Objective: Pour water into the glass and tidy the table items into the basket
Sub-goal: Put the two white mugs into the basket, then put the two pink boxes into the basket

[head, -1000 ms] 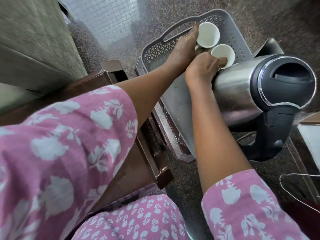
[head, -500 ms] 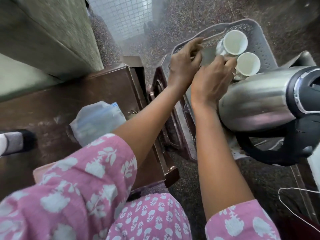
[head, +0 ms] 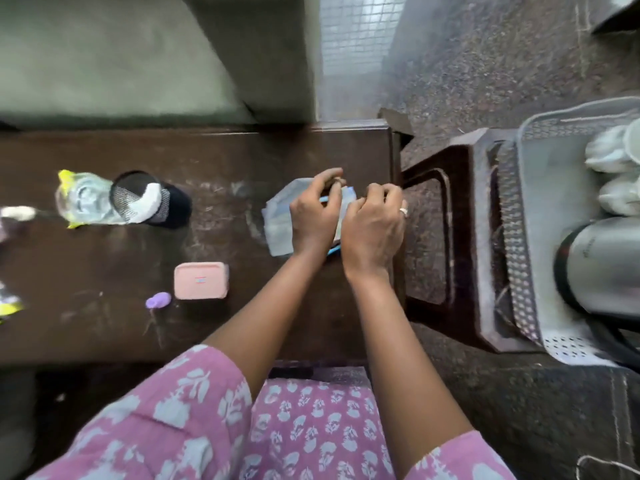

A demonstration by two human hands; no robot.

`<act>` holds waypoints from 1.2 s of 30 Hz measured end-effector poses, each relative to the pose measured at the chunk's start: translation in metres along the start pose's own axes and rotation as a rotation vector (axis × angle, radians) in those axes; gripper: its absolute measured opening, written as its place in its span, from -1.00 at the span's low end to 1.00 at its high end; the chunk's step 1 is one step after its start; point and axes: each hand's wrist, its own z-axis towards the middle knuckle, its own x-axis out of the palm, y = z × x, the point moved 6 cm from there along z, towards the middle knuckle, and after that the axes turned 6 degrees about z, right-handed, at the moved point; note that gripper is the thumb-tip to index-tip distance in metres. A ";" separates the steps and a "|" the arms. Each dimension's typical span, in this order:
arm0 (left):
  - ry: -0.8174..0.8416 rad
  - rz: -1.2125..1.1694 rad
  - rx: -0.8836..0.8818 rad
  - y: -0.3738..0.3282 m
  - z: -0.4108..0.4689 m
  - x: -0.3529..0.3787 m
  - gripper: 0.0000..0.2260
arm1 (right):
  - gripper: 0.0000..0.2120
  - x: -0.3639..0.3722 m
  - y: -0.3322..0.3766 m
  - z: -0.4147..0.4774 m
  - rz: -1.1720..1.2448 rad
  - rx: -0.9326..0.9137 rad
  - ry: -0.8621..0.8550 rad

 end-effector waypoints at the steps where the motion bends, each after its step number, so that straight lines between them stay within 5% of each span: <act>1: -0.029 0.011 -0.029 0.019 -0.001 -0.017 -0.80 | -0.38 0.015 0.003 -0.011 -0.040 0.046 0.053; 6: -0.100 0.087 -0.190 0.097 -0.008 -0.090 -0.80 | -0.32 0.107 0.019 -0.077 -0.119 0.192 0.460; 11: -0.192 0.136 -0.313 0.161 -0.026 -0.153 -0.81 | -0.18 0.180 0.049 -0.149 -0.145 0.142 0.955; 14: -0.212 0.145 -0.330 0.185 -0.036 -0.180 -0.82 | -0.11 0.189 0.080 -0.171 -0.150 0.086 1.068; 21: -0.323 0.215 -0.309 0.228 -0.041 -0.259 -0.79 | -0.15 0.183 0.123 -0.188 -0.053 -0.012 1.133; 27: -0.521 0.311 -0.311 0.264 -0.022 -0.336 -0.77 | -0.48 0.190 0.140 -0.178 -0.026 -0.031 0.969; 36: -0.659 0.261 -0.426 0.318 0.034 -0.415 -0.63 | -0.51 0.216 0.215 -0.171 0.227 -0.064 0.849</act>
